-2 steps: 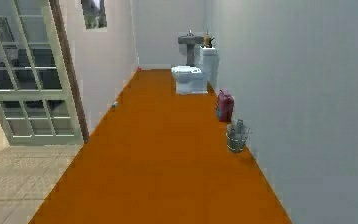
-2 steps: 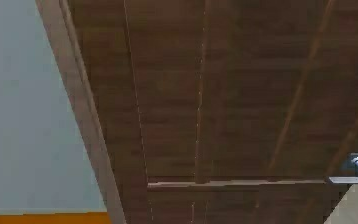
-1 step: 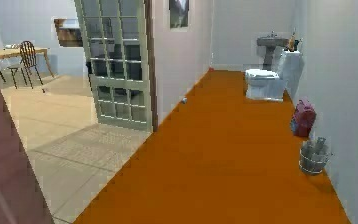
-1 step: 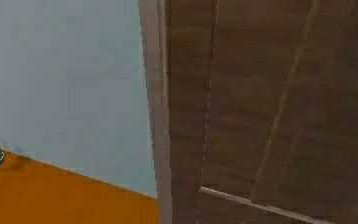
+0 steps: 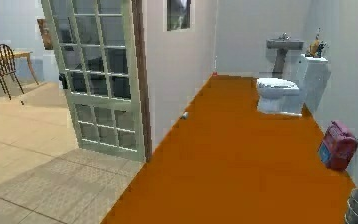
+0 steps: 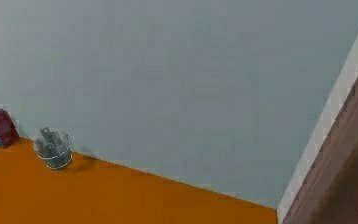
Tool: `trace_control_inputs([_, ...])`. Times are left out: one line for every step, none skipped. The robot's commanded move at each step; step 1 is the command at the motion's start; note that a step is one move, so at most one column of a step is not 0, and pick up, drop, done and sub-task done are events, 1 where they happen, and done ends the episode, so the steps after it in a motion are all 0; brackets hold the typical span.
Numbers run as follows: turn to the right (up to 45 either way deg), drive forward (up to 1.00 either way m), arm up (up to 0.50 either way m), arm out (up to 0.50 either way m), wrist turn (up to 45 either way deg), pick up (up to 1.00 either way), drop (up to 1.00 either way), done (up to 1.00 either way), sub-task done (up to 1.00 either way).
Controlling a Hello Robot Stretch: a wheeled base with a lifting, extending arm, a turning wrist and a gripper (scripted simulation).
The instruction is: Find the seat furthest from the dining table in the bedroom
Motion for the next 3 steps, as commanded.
trace_control_inputs([-45.0, 0.0, 0.0, 0.0, 0.0, 0.0, 0.0, 0.0, 0.0])
trace_control_inputs([0.0, 1.0, 0.0, 0.0, 0.0, 0.0, 0.0, 0.0, 0.0])
trace_control_inputs([0.0, 1.0, 0.0, 0.0, 0.0, 0.0, 0.0, 0.0, 0.0])
